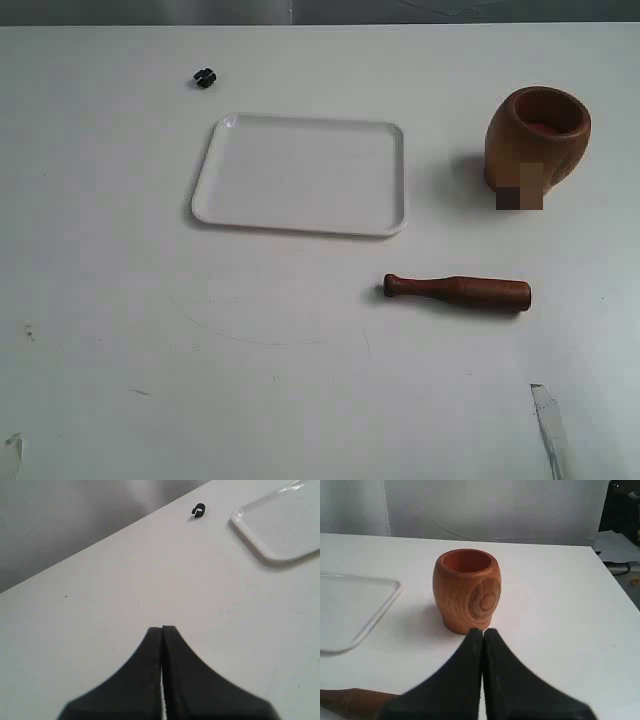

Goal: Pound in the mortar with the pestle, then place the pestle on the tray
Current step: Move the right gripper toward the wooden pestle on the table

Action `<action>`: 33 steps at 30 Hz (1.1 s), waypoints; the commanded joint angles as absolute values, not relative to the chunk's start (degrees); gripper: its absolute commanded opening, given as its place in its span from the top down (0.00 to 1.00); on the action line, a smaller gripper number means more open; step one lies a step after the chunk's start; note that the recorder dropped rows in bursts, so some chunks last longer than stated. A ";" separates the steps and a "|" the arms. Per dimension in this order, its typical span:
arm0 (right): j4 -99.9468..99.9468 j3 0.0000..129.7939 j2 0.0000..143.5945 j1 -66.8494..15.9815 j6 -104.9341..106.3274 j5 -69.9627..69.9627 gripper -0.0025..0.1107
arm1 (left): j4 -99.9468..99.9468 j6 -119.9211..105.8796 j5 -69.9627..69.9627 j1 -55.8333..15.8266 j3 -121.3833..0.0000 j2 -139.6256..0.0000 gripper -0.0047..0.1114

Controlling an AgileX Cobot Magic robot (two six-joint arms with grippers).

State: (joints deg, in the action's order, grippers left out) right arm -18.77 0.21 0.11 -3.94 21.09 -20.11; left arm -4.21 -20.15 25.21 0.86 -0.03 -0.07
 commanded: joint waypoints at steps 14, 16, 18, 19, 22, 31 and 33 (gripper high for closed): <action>-39.03 0.00 0.00 -3.45 -2.66 27.43 0.98 | -3.79 -19.68 25.03 0.42 0.00 0.00 0.96; -37.19 0.00 0.00 -3.45 -17.65 31.84 0.98 | -3.79 -19.68 25.03 0.42 0.00 0.00 0.96; -31.08 0.00 0.00 -3.45 -29.00 32.36 0.98 | -3.79 -19.68 25.03 0.42 0.00 0.00 0.96; -26.60 0.00 0.00 -3.45 -32.89 33.37 0.98 | -3.79 -19.68 25.03 0.42 0.00 0.00 0.96; -6.97 0.00 0.00 -3.45 -39.05 42.77 0.98 | -3.79 -19.68 25.03 0.42 0.00 0.00 0.96; 25.75 14.36 11.92 -3.45 -34.46 41.89 0.98 | -3.79 -19.68 25.03 0.42 0.00 0.00 0.96; 34.90 18.79 16.35 -3.45 -34.21 38.08 0.98 | -3.79 -19.68 25.03 0.42 0.00 0.00 0.96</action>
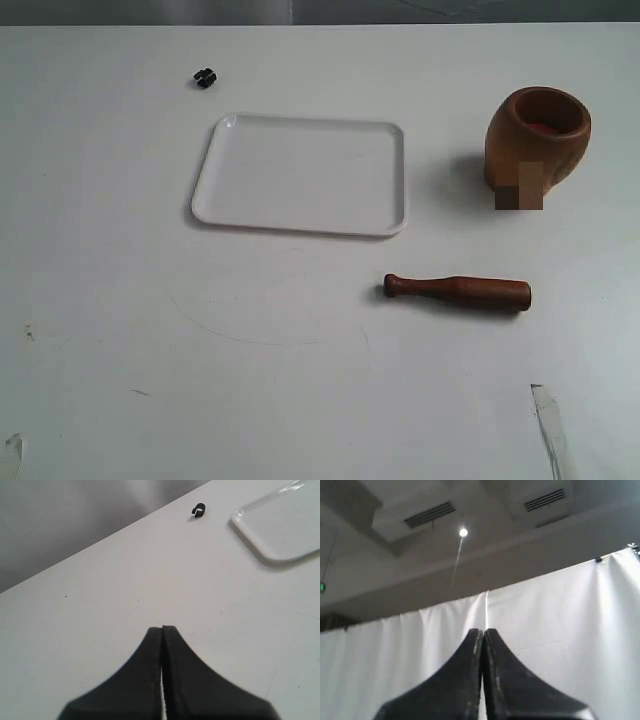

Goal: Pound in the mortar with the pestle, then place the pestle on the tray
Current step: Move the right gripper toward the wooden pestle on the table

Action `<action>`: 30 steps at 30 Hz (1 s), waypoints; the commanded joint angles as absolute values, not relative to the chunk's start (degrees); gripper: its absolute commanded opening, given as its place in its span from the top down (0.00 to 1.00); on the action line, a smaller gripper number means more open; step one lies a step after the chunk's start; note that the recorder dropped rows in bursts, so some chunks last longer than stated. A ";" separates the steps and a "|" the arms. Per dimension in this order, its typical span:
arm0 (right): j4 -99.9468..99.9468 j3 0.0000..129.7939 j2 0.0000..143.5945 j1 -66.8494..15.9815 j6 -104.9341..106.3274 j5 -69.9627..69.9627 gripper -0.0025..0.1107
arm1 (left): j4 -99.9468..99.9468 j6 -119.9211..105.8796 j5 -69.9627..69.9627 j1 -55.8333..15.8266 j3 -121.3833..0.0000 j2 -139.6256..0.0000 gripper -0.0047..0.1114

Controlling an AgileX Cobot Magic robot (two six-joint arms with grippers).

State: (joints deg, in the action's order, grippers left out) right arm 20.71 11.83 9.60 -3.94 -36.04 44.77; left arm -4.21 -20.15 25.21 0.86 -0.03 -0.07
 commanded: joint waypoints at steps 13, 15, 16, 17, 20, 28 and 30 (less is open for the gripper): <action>60.10 34.81 44.74 -7.66 -62.61 -2.74 0.98 | -3.79 -19.68 25.03 0.42 0.00 0.00 0.96; 59.91 36.70 50.32 -9.79 -60.76 -8.75 0.98 | -3.79 -19.68 25.03 0.42 0.00 0.00 0.96; 59.00 38.04 53.60 -11.20 -58.82 -13.06 0.98 | -3.79 -19.68 25.03 0.42 0.00 0.00 0.96; 57.66 39.39 56.99 -12.42 -56.07 -16.85 0.98 | -3.79 -19.68 25.03 0.42 0.00 0.00 0.96; 47.45 46.53 67.00 -16.64 -37.96 -31.52 0.98 | -3.79 -19.68 25.03 0.42 0.00 0.00 0.96; 17.03 70.76 85.78 -22.18 2.09 -65.52 0.98 | -3.79 -19.68 25.03 0.42 0.00 0.00 0.96; 7.10 72.49 86.44 -23.66 12.56 -65.53 0.98 | -3.79 -19.68 25.03 0.42 0.00 0.00 0.96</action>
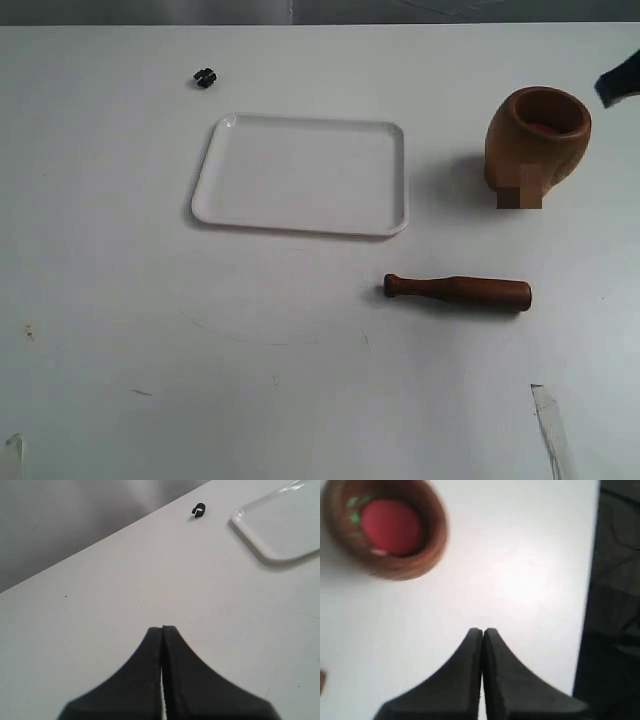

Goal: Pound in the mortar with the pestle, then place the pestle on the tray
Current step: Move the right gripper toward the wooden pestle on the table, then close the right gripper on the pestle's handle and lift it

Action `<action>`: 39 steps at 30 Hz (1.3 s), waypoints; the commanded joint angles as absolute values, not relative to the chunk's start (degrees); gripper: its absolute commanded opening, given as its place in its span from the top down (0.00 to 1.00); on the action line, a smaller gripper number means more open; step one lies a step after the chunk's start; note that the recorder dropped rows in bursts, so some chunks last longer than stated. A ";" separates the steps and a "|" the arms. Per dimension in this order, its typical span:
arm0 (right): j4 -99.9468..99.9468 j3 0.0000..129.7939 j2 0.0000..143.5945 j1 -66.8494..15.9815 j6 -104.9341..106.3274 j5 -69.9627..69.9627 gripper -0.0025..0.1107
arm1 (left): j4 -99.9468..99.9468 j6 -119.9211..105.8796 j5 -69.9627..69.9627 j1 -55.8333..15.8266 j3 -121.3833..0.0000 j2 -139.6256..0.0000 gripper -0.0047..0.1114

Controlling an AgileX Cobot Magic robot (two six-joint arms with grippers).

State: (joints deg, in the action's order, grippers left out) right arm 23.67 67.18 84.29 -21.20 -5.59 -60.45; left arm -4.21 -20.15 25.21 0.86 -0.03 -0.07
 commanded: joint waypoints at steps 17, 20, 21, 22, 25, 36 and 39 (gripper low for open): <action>-11.50 62.91 86.44 -38.73 49.14 -57.73 0.85 | -3.79 -19.68 25.03 0.42 0.00 0.00 0.96; -11.96 59.18 86.44 -38.73 50.30 -56.79 0.57 | -3.79 -19.68 25.03 0.42 0.00 0.00 0.96; -11.96 57.81 86.44 -38.73 50.30 -55.32 0.45 | -3.79 -19.68 25.03 0.42 0.00 0.00 0.96; -11.96 56.54 86.44 -38.82 50.30 -53.24 0.35 | -3.79 -19.68 25.03 0.42 0.00 0.00 0.96; -11.96 53.90 86.44 -38.82 49.70 -48.19 0.27 | -3.79 -19.68 25.03 0.42 0.00 0.00 0.96; -11.96 50.78 86.44 -38.82 55.43 -41.70 0.32 | -3.79 -19.68 25.03 0.42 0.00 0.00 0.96; -14.67 50.78 87.59 -38.82 53.52 -40.61 0.32 | -3.79 -19.68 25.03 0.42 0.00 0.00 0.96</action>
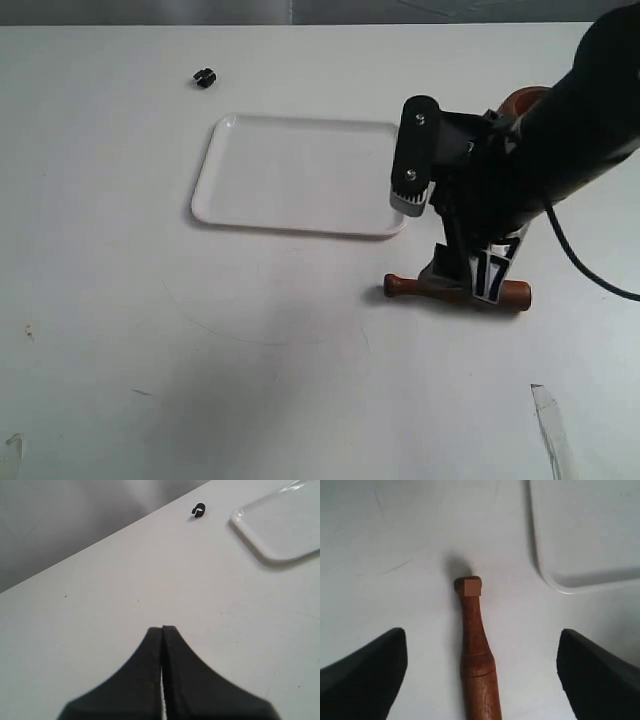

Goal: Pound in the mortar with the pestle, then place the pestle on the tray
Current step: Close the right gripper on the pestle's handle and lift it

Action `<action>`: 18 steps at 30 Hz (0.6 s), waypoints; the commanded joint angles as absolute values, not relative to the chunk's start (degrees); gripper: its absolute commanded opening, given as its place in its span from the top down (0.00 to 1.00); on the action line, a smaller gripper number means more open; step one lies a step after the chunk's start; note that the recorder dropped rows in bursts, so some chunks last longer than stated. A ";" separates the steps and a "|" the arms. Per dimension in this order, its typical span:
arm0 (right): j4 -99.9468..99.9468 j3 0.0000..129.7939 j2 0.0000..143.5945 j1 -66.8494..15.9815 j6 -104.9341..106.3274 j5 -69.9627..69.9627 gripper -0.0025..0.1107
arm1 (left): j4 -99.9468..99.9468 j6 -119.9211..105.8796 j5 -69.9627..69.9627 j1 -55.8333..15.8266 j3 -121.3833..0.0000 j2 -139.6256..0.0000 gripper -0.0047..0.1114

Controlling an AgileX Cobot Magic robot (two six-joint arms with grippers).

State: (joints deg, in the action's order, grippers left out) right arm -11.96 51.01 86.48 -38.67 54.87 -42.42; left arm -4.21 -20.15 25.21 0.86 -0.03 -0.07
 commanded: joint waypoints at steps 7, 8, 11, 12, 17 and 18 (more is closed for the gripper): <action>-11.61 50.78 95.49 -38.82 53.40 -40.31 0.35 | -3.79 -19.68 25.03 0.42 0.00 0.00 0.96; -10.76 50.78 96.25 -38.82 53.40 -39.89 0.35 | -3.79 -19.68 25.03 0.42 0.00 0.00 0.96; -9.73 50.78 98.47 -38.82 53.40 -38.56 0.35 | -3.79 -19.68 25.03 0.42 0.00 0.00 0.96; -9.36 50.78 98.96 -38.82 53.40 -38.36 0.35 | -3.79 -19.68 25.03 0.42 0.00 0.00 0.96; -8.05 50.78 101.10 -38.82 53.53 -37.48 0.35 | -3.79 -19.68 25.03 0.42 0.00 0.00 0.96; -8.05 50.78 101.26 -38.82 53.53 -37.04 0.36 | -3.79 -19.68 25.03 0.42 0.00 0.00 0.96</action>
State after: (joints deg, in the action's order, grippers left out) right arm -8.95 51.01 100.87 -38.67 53.47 -38.37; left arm -4.21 -20.15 25.21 0.86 -0.03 -0.07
